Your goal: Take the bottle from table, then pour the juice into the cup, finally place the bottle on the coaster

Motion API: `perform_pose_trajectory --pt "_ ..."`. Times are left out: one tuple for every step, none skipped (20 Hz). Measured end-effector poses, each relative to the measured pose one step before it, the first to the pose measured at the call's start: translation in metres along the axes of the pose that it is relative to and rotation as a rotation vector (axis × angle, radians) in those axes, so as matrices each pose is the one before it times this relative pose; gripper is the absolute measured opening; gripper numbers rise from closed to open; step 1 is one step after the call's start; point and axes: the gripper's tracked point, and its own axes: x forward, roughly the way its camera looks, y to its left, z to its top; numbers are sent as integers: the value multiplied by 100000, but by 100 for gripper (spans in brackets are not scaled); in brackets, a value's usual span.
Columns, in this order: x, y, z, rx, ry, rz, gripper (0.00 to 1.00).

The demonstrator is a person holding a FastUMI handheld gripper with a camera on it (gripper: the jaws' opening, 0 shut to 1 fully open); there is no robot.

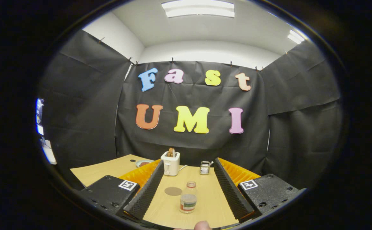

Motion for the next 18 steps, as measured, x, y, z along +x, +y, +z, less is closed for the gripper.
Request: perform_pose_trajectory --pt "92 104 -97 21 131 84 100" --pt "-7 41 26 -136 97 20 100" --pt "-1 32 -77 -187 84 120 100" --pt "29 -15 -22 -92 -32 -113 100" --pt "82 -14 -38 70 191 64 100" --pt "32 50 -60 183 2 -19 100" --pt "56 -15 -141 72 125 -20 100" --pt "19 -10 -24 3 -45 -53 100" --pt "58 -4 -11 76 -75 -23 100" --pt "14 -55 -10 -49 -216 -73 100" --pt "-11 -91 -203 -355 12 -191 100" --pt "20 18 -77 -336 228 1 100" --pt "19 82 -125 67 76 74 100" --pt "32 37 19 159 -19 116 100" --pt "-24 -36 -98 8 -208 -89 100" --pt "0 -43 19 -11 -206 -143 100" --pt "-1 40 -257 -374 -142 67 100" --pt "76 42 -242 -607 -8 -84 100"
